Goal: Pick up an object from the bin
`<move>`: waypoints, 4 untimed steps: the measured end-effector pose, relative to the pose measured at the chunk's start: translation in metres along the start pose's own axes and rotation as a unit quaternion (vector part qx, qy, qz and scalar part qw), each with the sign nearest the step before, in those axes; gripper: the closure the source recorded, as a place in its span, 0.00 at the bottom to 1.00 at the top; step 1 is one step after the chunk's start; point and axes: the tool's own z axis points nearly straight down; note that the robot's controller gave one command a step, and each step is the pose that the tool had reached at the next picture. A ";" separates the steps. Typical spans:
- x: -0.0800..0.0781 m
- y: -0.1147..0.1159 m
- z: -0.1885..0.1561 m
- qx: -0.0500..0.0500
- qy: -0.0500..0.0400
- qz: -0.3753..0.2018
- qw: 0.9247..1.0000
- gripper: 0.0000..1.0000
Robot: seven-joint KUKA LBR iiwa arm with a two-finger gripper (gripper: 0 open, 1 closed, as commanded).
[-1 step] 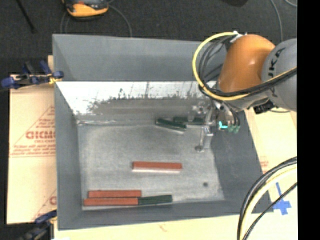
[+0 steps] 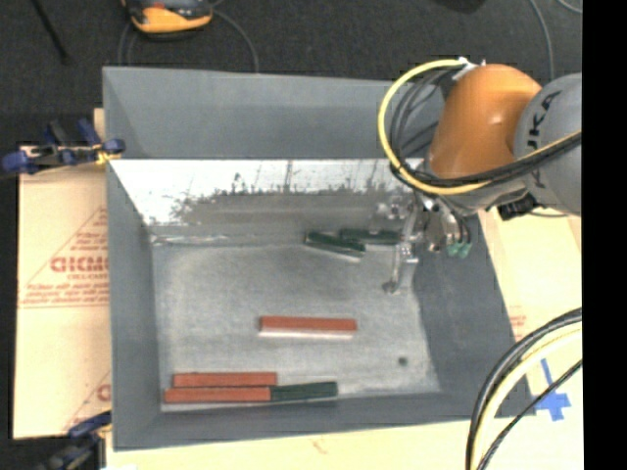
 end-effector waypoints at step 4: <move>0.022 0.058 0.092 0.000 0.002 -0.006 1.000 0.00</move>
Offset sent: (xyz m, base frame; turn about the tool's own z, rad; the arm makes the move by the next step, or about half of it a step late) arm 0.0103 0.0183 -0.1021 0.1343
